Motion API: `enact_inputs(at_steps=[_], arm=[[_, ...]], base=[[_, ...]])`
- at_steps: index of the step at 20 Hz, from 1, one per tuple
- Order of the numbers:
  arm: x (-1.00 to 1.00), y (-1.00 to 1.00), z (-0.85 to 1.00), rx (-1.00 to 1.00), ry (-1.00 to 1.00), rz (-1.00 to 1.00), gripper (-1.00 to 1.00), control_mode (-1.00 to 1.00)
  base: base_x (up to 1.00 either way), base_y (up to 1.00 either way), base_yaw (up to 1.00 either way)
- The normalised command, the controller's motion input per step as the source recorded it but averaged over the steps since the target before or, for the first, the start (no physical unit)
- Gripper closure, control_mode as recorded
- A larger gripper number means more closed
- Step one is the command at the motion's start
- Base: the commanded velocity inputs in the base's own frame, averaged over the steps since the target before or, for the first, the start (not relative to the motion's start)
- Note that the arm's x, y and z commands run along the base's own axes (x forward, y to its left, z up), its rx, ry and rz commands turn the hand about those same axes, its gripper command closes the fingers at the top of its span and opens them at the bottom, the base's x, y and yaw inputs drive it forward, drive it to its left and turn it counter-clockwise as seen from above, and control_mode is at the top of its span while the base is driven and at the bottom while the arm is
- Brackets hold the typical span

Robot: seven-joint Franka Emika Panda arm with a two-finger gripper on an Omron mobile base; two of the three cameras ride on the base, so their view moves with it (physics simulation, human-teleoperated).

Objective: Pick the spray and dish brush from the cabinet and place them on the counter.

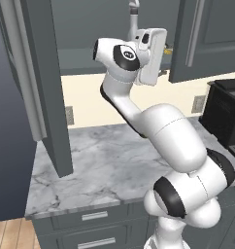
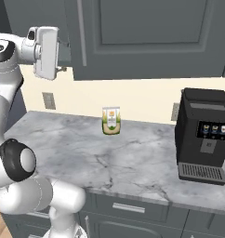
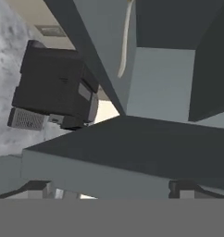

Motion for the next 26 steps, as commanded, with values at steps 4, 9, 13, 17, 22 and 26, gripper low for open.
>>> enact_inputs(at_steps=[4, 9, 13, 17, 22, 26], arm=[[0.00, -0.21, 0.00, -0.03, 0.00, -0.10, -1.00, -1.00], [0.00, -0.20, 0.00, -0.04, 0.00, -0.11, -1.00, -1.00], [-0.21, -0.40, 0.00, -0.01, -0.01, -0.13, -1.00, -1.00], [-0.40, -0.55, 0.00, 0.00, -0.02, -0.18, -1.00, -1.00], [-0.41, -0.55, 0.00, 0.00, -0.02, -0.18, -1.00, -1.00], [-0.47, -0.59, 0.00, 0.00, -0.06, -0.13, -1.00, -1.00]], base=[[0.00, 0.00, 0.00], [0.00, 0.00, 0.00], [0.00, 0.00, 0.00], [0.00, 0.00, 0.00], [0.00, 0.00, 0.00], [0.00, 0.00, 0.00]])
